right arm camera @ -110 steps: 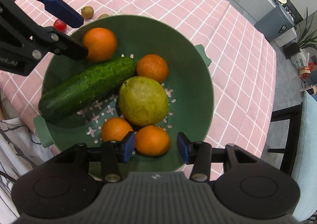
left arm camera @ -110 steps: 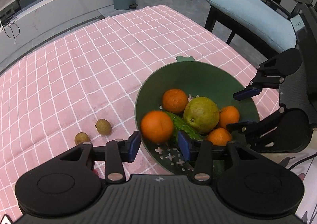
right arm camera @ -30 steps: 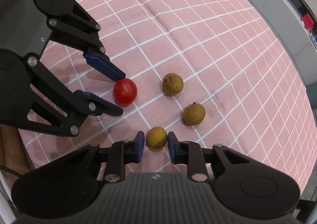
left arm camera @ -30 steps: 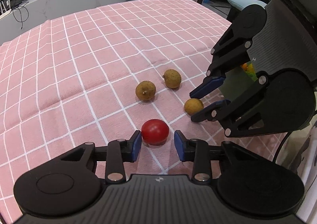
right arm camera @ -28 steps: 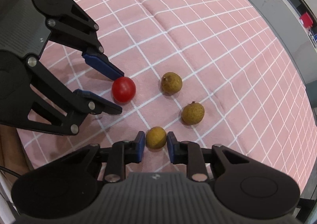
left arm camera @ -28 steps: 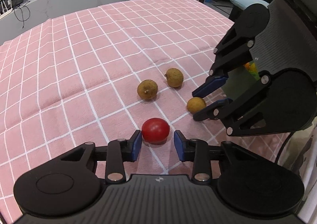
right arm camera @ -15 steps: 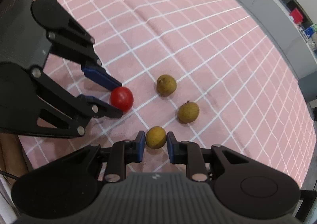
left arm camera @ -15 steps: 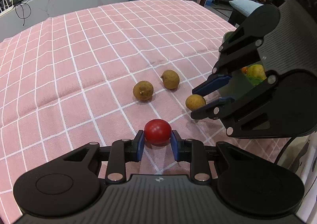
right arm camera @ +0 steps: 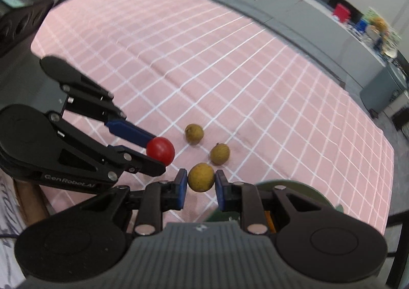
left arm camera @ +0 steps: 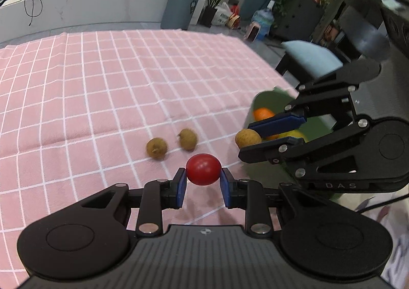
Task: Organize fruits
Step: 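Carry the kiwi and tomato into the colander and open both grippers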
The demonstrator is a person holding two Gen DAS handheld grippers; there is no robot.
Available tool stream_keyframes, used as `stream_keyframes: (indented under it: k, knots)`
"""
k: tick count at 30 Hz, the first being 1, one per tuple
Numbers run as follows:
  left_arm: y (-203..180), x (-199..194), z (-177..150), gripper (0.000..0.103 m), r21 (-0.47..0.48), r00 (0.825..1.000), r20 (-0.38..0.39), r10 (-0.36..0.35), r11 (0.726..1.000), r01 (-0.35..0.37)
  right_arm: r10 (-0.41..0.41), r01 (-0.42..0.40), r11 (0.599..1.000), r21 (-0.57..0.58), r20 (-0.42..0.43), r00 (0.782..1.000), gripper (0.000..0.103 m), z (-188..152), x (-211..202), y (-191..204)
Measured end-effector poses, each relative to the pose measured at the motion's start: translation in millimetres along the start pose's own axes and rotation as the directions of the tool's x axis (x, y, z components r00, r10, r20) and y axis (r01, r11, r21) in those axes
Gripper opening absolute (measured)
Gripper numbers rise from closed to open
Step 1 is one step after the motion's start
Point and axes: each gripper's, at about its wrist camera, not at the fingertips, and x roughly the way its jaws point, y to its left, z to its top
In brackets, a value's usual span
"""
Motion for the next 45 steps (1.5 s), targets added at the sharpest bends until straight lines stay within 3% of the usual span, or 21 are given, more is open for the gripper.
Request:
stream_keyframes:
  k: [8,17,33,39,45]
  knots:
    - [-27.5,-3.5,16.7,0.031,-0.004,0.996,0.030,-0.085,0.996,0.085,-0.069,0.063,0.989,0.134,0.047,0.996,0.019,-27.3,-37.1,-23.2]
    - [-67.1,22.3,40.5,0.031,0.049,0.990,0.004,-0.137,0.989,0.137,-0.161,0.146,0.948,0.283,0.030,0.986,0.019,-69.0,-55.0,-63.5]
    - [-101.8,85.3,57.1,0.031,0.111,0.988,-0.122,-0.091,0.988,0.105,-0.171,0.159,0.889,0.429,-0.011,0.985,0.019,-105.7,-14.4,-116.4]
    - [-108.7,93.8,55.3,0.031,0.178,0.990,-0.139,-0.039,0.982,0.064,-0.145,0.134,0.885,0.446,-0.009,0.989,0.019,-111.4,3.4,-124.4]
    - [-110.0,94.9,56.3,0.032,0.189,0.991,-0.130,-0.042,0.980,0.067,-0.140,0.121,0.882,0.456,0.009,0.990,0.019,-109.2,9.6,-128.7]
